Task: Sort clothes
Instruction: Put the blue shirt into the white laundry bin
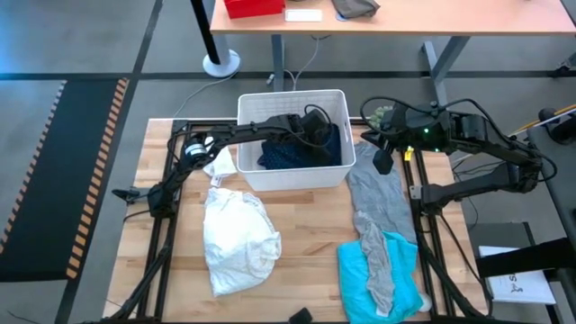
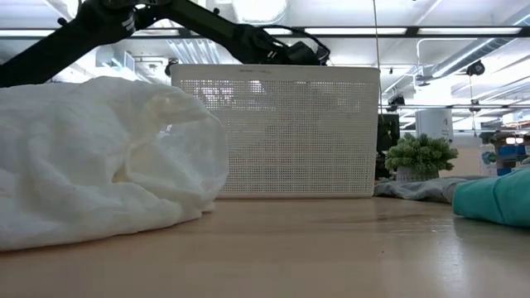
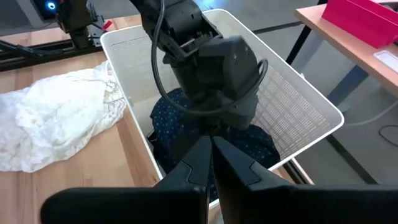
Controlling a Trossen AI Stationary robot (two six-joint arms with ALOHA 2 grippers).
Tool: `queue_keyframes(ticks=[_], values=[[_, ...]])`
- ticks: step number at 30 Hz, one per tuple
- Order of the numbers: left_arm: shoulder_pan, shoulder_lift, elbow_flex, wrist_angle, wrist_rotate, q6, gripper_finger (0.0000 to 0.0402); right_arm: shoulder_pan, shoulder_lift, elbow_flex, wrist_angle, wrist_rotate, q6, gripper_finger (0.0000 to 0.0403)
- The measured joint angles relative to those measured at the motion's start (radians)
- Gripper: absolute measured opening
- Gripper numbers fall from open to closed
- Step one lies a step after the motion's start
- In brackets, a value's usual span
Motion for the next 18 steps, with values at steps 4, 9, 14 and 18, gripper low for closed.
queue_keyframes(ticks=[4,9,14,18], values=[[0.0,0.004,-0.046,-0.023,-0.018,0.001,0.0,0.0,0.0,0.0,0.0,0.0,0.0,0.0],[-0.003,0.004,-0.065,-0.125,-0.101,0.025,0.0,0.0,0.0,0.0,0.0,0.0,0.0,0.0],[-0.01,0.0,-0.069,-0.17,-0.128,0.036,0.0,0.0,0.0,0.0,-0.001,0.0,0.0,0.0],[-0.025,-0.014,-0.044,-0.176,-0.132,0.051,0.0,0.0,0.0,0.0,-0.002,0.0,0.0,0.0]])
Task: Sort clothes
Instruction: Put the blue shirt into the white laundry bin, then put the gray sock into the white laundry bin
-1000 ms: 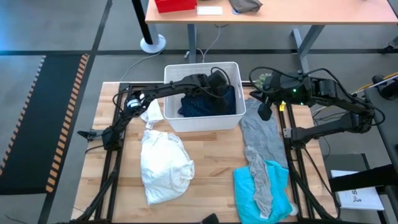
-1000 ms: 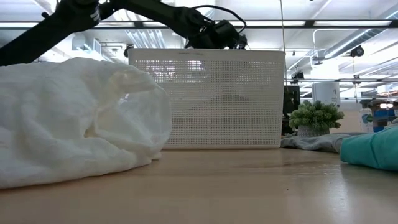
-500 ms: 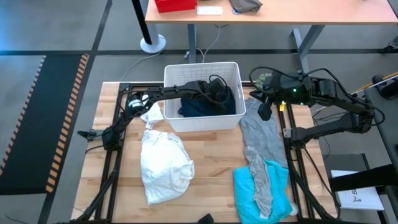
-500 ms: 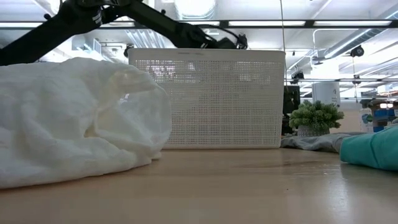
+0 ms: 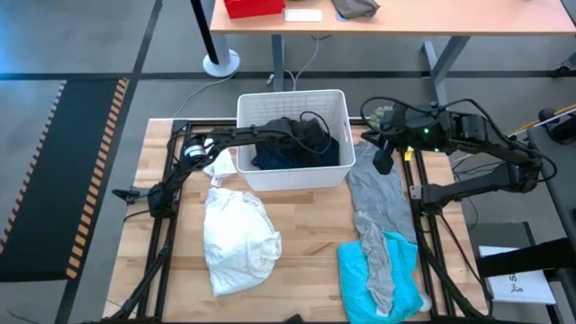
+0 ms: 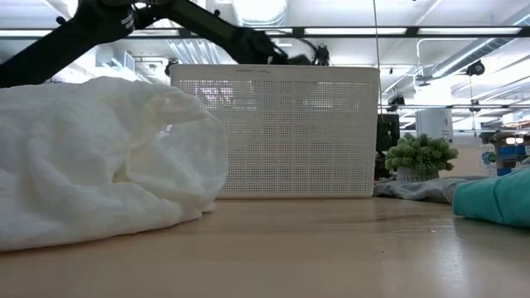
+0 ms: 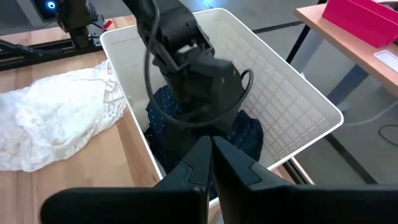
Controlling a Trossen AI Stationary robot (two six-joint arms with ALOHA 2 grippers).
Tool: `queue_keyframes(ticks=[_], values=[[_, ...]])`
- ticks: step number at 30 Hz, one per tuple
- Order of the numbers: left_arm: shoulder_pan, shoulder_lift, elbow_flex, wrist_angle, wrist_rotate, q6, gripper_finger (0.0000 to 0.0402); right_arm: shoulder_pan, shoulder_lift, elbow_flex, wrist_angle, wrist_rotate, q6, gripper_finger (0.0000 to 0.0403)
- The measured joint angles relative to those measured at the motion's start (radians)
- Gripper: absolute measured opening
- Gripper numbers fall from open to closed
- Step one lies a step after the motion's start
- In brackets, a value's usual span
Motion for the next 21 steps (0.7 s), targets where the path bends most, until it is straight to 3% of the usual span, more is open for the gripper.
queue_keyframes(ticks=[10,16,21], values=[[-0.051,-0.115,0.102,0.01,-0.021,0.059,0.0,0.0,-0.026,0.0,-0.005,0.001,0.003,0.0],[-0.084,-0.276,-0.009,0.154,-0.021,0.095,0.0,0.04,-0.061,-0.003,-0.002,0.055,-0.019,0.0],[-0.101,-0.464,-0.217,0.357,-0.014,0.117,0.0,0.123,-0.082,-0.027,0.027,0.136,-0.06,0.0]])
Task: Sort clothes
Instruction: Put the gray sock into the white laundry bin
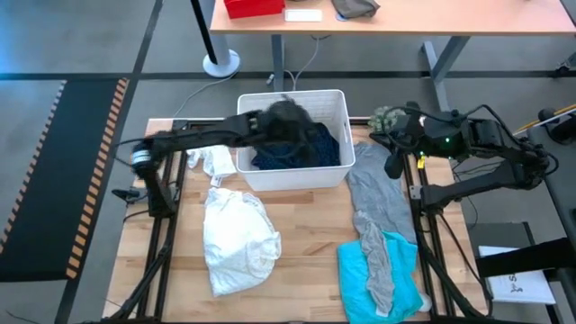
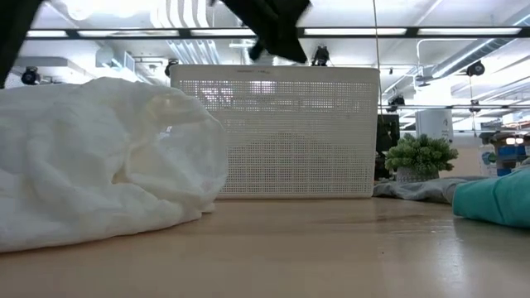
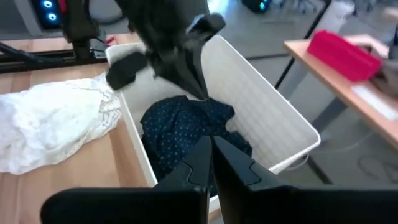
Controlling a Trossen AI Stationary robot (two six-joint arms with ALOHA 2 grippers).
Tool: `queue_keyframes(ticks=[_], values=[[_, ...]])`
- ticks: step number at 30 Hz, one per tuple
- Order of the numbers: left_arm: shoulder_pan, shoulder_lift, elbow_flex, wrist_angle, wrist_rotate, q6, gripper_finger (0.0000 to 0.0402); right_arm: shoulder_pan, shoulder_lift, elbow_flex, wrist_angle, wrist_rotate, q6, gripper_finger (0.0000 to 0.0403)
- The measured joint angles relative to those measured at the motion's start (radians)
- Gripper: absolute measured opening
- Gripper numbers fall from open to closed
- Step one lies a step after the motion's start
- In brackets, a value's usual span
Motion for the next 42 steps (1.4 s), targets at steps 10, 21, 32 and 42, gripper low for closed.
queue_keyframes(ticks=[10,21,32,42], values=[[-0.048,-0.459,-0.56,0.495,0.135,-0.02,0.0,0.131,-0.09,-0.198,0.317,0.013,-0.124,0.0],[-0.173,-0.871,-1.009,0.763,0.109,-0.032,0.0,0.173,-0.284,-0.529,0.613,-0.08,-0.074,0.0],[-0.39,-1.002,-1.193,0.834,-0.025,0.052,0.0,0.267,-0.253,-0.603,0.554,-0.088,0.07,0.0],[-0.579,-0.94,-1.27,1.024,-0.163,0.13,0.0,0.445,-0.157,-0.573,0.405,-0.091,0.317,0.0]])
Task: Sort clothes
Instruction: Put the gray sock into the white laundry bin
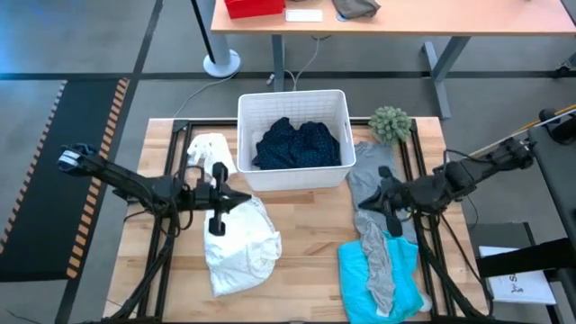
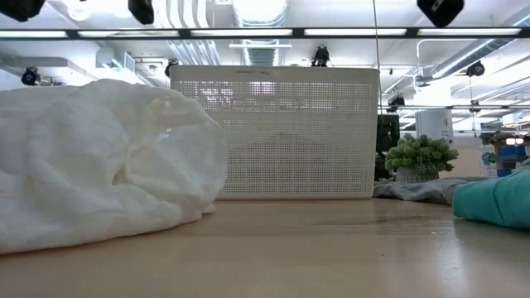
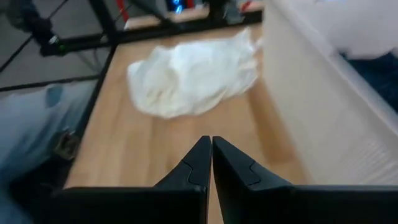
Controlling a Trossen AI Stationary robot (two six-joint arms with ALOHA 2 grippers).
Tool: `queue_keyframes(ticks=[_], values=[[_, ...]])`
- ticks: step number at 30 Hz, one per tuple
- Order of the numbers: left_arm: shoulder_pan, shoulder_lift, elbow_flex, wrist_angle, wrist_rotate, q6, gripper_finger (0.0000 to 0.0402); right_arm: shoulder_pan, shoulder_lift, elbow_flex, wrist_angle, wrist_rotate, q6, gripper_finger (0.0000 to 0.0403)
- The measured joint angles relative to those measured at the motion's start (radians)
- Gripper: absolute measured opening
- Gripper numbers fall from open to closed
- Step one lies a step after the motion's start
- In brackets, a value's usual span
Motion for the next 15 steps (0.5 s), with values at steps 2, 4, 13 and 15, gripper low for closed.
queue_keyframes(ticks=[2,4,13,15], values=[[-0.016,0.014,-0.02,0.044,0.001,0.012,0.0,0.044,0.025,0.013,-0.017,-0.002,0.06,0.0],[-0.026,0.023,-0.04,0.076,0.0,0.016,0.0,0.088,0.052,0.03,-0.017,-0.012,0.11,0.0001],[-0.053,0.034,-0.094,0.183,-0.001,0.015,0.0,0.27,0.211,0.101,-0.148,-0.08,0.428,0.0071],[-0.059,0.034,-0.094,0.182,0.0,0.015,0.0,0.298,0.256,0.114,-0.191,-0.079,0.492,0.0098]])
